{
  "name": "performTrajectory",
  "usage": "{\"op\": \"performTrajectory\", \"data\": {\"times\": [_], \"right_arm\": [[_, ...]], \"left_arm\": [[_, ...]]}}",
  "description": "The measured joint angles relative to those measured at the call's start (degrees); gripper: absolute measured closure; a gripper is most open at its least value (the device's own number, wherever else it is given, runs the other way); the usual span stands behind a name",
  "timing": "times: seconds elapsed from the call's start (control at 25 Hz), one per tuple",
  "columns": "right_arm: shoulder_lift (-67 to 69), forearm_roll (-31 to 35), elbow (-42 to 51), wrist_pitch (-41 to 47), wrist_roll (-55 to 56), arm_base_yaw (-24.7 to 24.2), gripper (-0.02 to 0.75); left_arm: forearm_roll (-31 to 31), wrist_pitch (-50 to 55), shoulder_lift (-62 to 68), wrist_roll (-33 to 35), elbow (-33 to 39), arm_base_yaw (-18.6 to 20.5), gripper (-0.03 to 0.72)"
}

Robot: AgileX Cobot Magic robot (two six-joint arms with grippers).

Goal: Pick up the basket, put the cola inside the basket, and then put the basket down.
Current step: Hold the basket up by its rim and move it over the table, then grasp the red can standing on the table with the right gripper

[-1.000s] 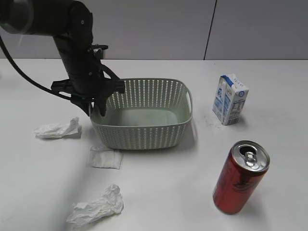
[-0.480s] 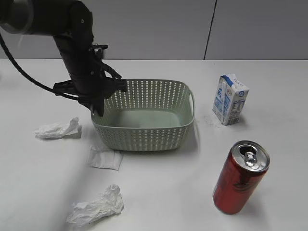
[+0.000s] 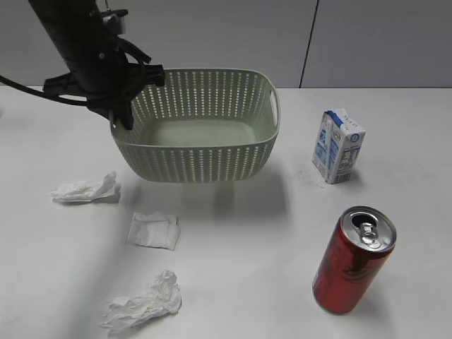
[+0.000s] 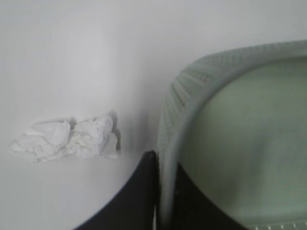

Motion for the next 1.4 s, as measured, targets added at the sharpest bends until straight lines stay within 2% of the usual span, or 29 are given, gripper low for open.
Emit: {"op": "performTrajectory", "data": {"times": [0.12,0.32,0.48,0.6,0.72,0.92,1.2,1.4], "right_arm": [[3.9,0.9,-1.9,1.0,0.0,0.0,0.147],[16.8,4.7,-10.6,6.8,0.0,0.0,0.132],[27.0,8.7,-16.4,8.1,0.6,0.7,0.106],[35.5,12.6,-20.0,8.8,1.2,4.3,0.108],[44.8,13.0,-23.6,11.1,1.5,9.4,0.113],[58.2,11.3,-29.2,11.4,4.7,16.9,0.115],[69.1,0.9,-31.5,8.8,18.0,27.7,0.103],[73.9,-1.0,-31.5,2.1,22.5,29.4,0.101]], "left_arm": [[0.0,-0.5,-1.9,0.1,3.4,0.0,0.686],[-1.5,-5.2,-2.8,0.3,11.4,0.0,0.686],[-1.6,-7.2,-2.9,1.4,12.5,0.0,0.686],[-1.7,-8.1,-3.1,1.5,12.5,0.0,0.686],[-1.7,-8.7,-3.2,2.3,12.5,0.0,0.686],[-1.6,-9.1,-3.2,4.7,12.5,0.0,0.686],[-0.7,-9.8,-3.2,4.9,12.5,0.0,0.686],[-0.4,-10.1,-3.2,4.9,12.5,0.0,0.686]]}}
